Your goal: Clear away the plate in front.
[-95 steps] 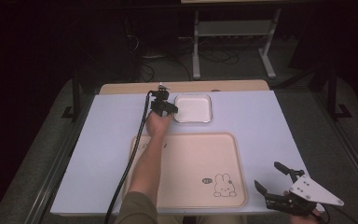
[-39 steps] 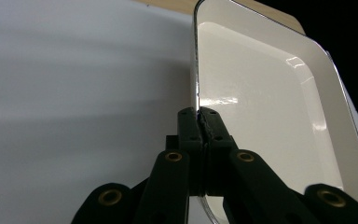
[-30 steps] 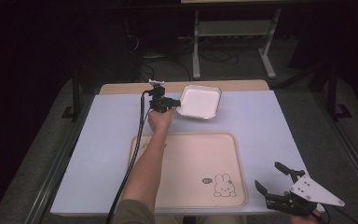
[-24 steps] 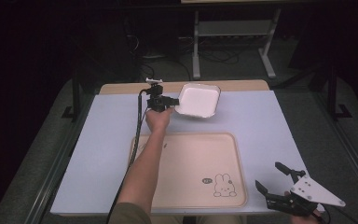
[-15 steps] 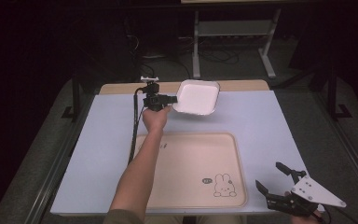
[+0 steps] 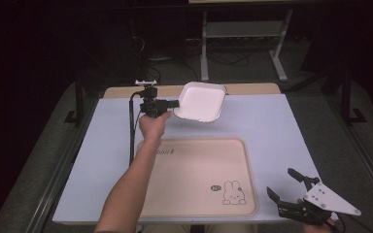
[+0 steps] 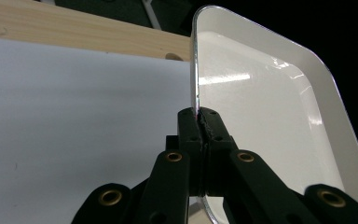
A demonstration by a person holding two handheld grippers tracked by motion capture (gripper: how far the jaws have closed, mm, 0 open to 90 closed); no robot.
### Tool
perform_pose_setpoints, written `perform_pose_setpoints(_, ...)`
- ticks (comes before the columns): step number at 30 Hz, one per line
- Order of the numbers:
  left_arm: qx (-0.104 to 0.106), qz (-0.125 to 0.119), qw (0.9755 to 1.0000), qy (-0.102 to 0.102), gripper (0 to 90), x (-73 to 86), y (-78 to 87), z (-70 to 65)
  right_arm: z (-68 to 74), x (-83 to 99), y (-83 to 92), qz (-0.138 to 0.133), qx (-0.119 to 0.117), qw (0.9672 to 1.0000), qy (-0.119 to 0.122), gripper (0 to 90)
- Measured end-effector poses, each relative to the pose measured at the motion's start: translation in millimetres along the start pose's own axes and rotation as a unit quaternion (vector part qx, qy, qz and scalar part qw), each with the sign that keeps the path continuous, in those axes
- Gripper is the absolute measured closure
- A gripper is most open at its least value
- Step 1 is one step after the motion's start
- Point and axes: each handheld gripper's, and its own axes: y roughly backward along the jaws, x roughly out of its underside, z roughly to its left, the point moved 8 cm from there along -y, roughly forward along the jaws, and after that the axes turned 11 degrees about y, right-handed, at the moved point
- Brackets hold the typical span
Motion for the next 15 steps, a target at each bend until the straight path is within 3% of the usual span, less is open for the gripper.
perform_pose_setpoints(15, 0.004, -0.023, 0.9997, -0.008, 88.8, -7.4, 53.0, 1.9, -1.0, 0.7, -0.1, 0.003, 0.004, 1.0000, -0.002, 12.9)
